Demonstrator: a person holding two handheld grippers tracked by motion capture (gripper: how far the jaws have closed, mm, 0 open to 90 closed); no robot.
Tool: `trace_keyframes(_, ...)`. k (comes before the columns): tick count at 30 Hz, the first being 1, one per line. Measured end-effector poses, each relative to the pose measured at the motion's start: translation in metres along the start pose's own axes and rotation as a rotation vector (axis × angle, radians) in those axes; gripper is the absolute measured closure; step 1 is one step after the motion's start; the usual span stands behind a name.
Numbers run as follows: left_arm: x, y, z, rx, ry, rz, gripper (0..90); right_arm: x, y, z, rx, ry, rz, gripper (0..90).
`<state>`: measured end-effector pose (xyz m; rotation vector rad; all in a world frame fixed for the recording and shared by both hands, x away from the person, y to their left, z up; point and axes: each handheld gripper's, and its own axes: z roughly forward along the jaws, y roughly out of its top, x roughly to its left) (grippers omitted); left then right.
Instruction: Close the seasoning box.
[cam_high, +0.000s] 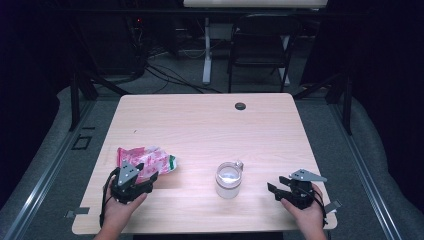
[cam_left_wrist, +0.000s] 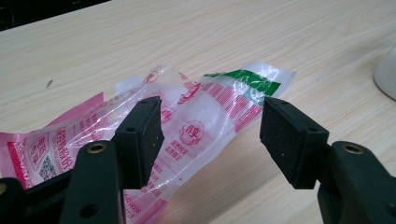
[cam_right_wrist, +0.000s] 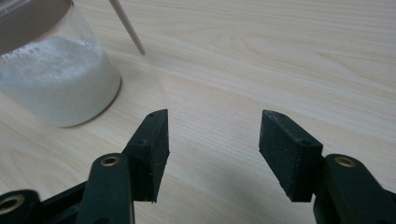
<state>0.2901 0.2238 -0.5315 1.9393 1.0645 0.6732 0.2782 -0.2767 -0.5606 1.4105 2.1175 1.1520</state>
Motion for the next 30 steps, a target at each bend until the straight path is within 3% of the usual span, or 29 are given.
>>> trace_keyframes(11, 0.0, 0.0, 0.002, 0.019, -0.009, 0.0, 38.6, 0.004, 0.001, 0.01, 0.034, 0.025, -0.039, 42.2)
trace_keyframes(30, -0.001, 0.0, 0.002, 0.024, -0.022, 0.014, 38.5, 0.0, 0.0, 0.014, 0.041, 0.029, -0.009, 42.0)
